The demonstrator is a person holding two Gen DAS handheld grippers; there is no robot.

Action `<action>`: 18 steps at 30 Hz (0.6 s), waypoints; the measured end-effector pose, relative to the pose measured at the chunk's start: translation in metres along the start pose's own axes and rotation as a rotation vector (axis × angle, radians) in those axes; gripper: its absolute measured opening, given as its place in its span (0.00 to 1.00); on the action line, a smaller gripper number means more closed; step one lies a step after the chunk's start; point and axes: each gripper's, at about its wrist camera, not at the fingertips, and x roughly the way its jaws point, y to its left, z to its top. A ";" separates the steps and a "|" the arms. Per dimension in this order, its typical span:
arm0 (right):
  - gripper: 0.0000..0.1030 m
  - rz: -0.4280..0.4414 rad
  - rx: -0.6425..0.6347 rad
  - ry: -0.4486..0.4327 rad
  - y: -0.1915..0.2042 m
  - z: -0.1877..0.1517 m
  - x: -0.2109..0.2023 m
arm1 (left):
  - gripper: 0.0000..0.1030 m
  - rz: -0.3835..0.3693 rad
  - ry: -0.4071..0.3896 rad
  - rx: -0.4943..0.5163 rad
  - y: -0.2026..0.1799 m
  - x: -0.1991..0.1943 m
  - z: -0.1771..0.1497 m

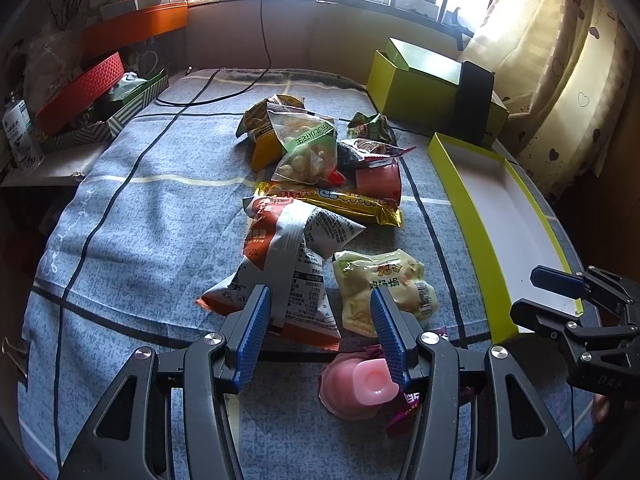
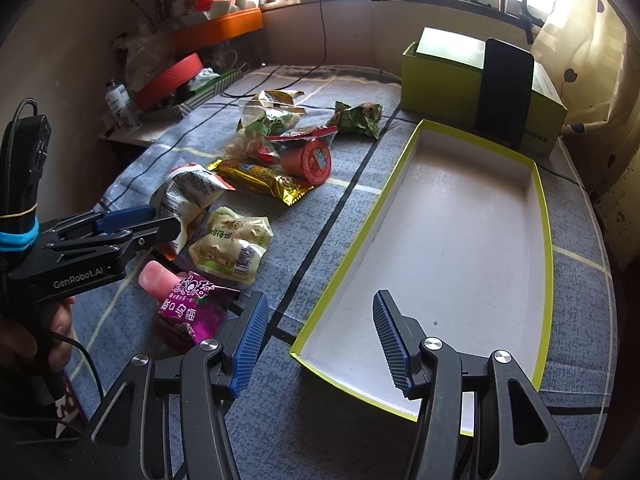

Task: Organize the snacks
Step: 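Reach the left gripper to the white orange-label bag and close on it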

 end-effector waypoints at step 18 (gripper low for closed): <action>0.52 0.008 -0.015 -0.012 0.005 0.010 0.005 | 0.52 -0.006 -0.039 -0.037 0.031 -0.002 0.014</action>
